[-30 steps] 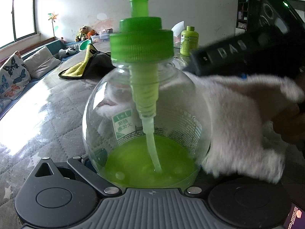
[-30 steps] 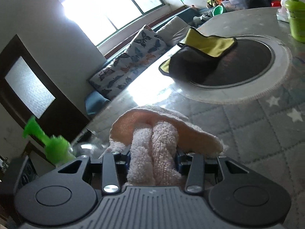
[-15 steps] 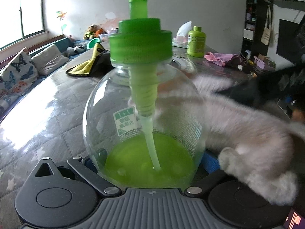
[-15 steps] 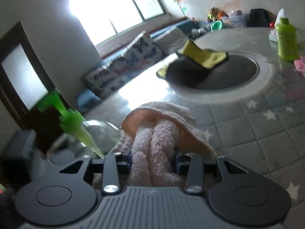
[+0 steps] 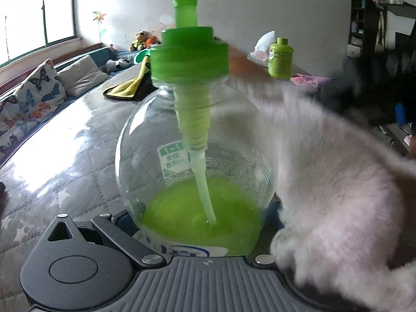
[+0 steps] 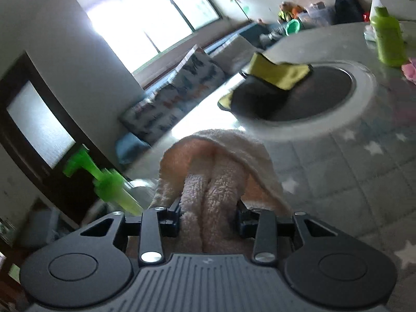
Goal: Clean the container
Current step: 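Sweep the towel over the bottle's shoulder with the right gripper while the left gripper holds it, then lift the soap bottle away from the towel with the left gripper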
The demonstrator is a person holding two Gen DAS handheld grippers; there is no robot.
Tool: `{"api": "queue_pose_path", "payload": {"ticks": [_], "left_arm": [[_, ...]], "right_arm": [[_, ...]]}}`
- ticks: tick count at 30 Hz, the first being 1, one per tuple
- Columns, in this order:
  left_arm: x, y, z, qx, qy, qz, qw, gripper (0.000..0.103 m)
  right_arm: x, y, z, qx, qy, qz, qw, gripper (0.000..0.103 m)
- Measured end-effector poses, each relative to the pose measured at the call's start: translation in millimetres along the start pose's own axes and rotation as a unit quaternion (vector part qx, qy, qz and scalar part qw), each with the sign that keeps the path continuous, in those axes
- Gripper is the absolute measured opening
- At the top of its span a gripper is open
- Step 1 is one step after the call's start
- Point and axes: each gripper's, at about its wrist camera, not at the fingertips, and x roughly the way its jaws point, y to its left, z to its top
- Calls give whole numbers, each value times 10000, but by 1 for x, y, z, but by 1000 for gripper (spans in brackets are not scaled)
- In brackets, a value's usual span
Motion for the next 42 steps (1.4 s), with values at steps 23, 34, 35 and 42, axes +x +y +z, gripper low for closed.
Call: {"api": "queue_pose_path", "payload": {"ticks": [23, 34, 35, 42], "left_arm": [[-28, -10, 13, 363, -795, 333, 9956, 90], [-17, 4, 18, 208, -676, 121, 9974, 89], [-16, 5, 19, 217, -673, 103, 9974, 89], [-9, 15, 29, 450, -660, 26, 9968, 97]], "right_arm": [[-30, 116, 35, -1991, -793, -252, 9764, 36], [22, 10, 27, -243, 67, -55, 9997, 36], [24, 1, 25, -143, 169, -59, 9997, 36], [24, -29, 0, -367, 489, -18, 9981, 36]]}}
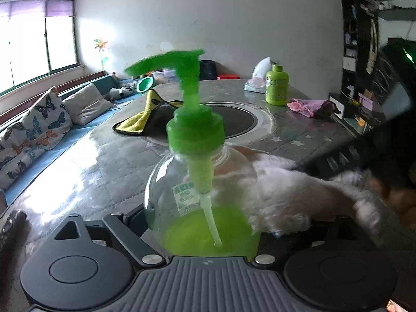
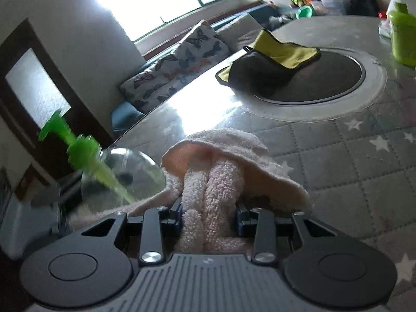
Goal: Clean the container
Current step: 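Lift the soap bottle away from the towel with the left gripper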
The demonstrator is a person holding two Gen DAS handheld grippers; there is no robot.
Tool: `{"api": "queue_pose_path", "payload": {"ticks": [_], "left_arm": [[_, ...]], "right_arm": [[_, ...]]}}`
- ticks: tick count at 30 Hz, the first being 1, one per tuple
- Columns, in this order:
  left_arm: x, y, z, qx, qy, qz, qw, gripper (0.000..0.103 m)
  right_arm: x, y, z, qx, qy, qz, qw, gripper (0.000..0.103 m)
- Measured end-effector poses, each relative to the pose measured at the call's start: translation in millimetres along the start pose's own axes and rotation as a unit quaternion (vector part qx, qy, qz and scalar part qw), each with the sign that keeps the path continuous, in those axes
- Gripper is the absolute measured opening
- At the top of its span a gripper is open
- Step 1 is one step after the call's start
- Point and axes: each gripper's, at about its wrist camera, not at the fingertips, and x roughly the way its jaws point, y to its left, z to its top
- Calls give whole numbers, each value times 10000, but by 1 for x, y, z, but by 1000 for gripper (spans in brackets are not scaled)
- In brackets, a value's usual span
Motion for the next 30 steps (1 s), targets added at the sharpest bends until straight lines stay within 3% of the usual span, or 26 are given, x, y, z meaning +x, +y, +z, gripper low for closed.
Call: {"api": "queue_pose_path", "payload": {"ticks": [4, 13, 15, 17, 21, 25, 30], "left_arm": [[-7, 0, 4, 20, -72, -154, 9999, 103], [1, 4, 8, -838, 258, -363, 9955, 103], [5, 7, 8, -980, 282, -427, 9939, 99], [5, 13, 10, -1141, 261, -477, 9920, 88], [-1, 20, 12, -1384, 256, -433, 9891, 88], [-19, 18, 24, -1573, -173, -502, 9861, 88], [-28, 8, 42, -1806, -468, -1186, 9753, 88]], "right_arm": [[-21, -11, -12, 126, -190, -67, 9997, 37], [-26, 12, -27, -393, -253, -422, 9980, 40], [-25, 16, -28, -505, -251, -476, 9973, 40], [-24, 18, -28, -547, -244, -484, 9970, 40], [-26, 24, -35, -667, -224, -447, 9965, 40], [-24, 33, -40, -856, -209, -434, 9952, 40], [-20, 44, -42, -1084, -209, -430, 9930, 40]]}}
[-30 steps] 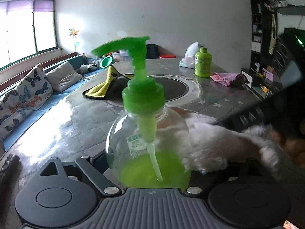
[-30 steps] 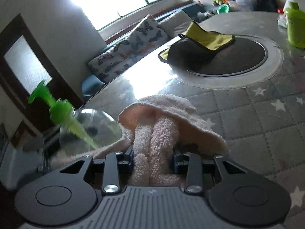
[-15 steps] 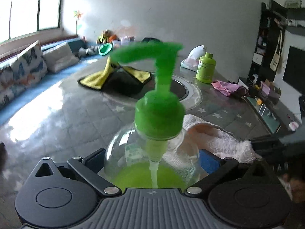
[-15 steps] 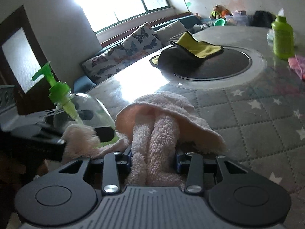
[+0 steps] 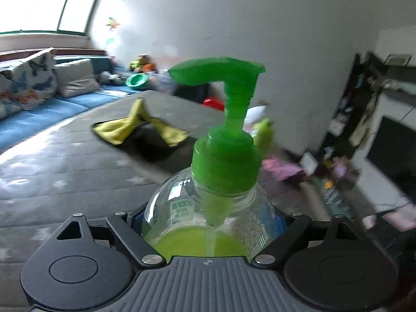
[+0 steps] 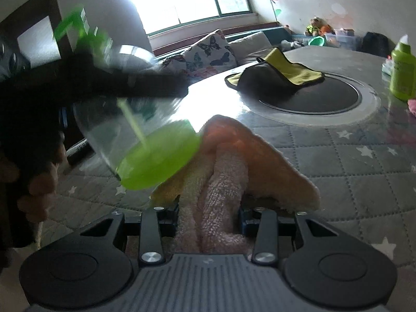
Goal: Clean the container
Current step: 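Lift the soap bottle away from the towel with the left gripper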
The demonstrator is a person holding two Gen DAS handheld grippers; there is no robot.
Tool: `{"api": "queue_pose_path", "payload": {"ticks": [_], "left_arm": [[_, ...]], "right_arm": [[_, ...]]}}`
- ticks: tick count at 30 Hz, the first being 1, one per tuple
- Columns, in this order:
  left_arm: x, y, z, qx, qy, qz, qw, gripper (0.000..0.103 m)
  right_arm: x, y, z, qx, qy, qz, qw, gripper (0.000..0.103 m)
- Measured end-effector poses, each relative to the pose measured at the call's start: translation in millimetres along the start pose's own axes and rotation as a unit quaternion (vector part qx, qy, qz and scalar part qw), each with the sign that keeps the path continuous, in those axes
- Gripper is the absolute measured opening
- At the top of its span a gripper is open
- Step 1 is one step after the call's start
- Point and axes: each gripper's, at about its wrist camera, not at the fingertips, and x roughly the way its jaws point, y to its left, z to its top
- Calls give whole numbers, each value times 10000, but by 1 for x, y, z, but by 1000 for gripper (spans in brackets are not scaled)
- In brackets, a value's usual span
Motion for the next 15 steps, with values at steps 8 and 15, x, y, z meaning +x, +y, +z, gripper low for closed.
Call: {"api": "queue_pose_path", "payload": {"ticks": [8, 15], "left_arm": [[29, -12, -13, 296, -62, -45, 9995, 88], [21, -10, -19, 874, -364, 716, 9929, 88]], "right_arm": [[-1, -5, -4, 118, 0, 30, 9999, 40], [-2, -7, -5, 183, 1, 47, 9998, 40]]}}
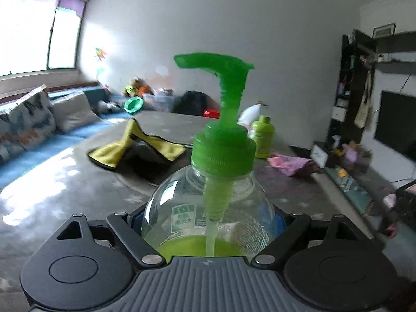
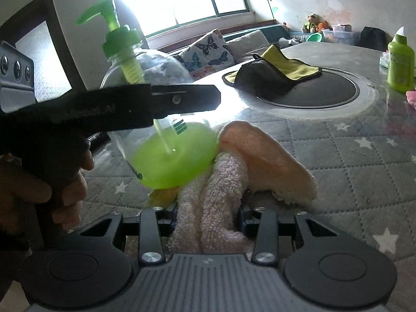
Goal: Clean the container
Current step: 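Lift the soap bottle away from the towel with the left gripper, then lower the soap bottle and the towel onto the table with both grippers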
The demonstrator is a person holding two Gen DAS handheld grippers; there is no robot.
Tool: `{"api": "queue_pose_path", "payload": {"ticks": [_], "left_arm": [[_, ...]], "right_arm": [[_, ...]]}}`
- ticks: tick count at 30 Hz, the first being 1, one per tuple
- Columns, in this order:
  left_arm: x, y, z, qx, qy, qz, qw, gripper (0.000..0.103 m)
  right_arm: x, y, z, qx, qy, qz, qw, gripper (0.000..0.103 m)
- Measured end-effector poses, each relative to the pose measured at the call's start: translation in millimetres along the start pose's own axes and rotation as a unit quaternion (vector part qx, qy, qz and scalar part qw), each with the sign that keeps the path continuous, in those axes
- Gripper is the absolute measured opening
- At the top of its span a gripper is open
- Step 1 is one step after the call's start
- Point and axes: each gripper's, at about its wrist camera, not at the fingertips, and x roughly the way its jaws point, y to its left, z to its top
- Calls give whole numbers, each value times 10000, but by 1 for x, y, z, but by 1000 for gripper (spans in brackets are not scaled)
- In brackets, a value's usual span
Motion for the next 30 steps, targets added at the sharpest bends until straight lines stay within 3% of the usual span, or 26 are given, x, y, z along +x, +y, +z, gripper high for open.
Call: {"api": "queue_pose_path", "payload": {"ticks": [2, 5, 8, 12, 18, 24, 30], "left_arm": [[-3, 8, 0, -413, -42, -31, 9991, 88], [-7, 12, 3, -955, -214, -529, 9938, 88], [-2, 3, 4, -888, -299, -742, 9928, 88], [4, -7, -4, -324, -168, -399, 9985, 88], [-4, 10, -6, -157, -123, 175, 9996, 88], [-2, 33, -13, -318, -25, 578, 9978, 88], [10, 47, -14, -674, 9, 686, 9954, 88]], "right_arm": [[0, 2, 0, -13, 0, -20, 10000, 40], [-1, 4, 0, -73, -1, -41, 10000, 40], [-1, 4, 0, -77, -6, -53, 10000, 40], [-1, -1, 1, -16, 21, -83, 10000, 40], [5, -5, 10, -50, 23, -172, 9998, 40], [19, -10, 25, -80, -9, -383, 9992, 40], [49, -19, 57, -9, -133, -764, 9970, 40]]}}
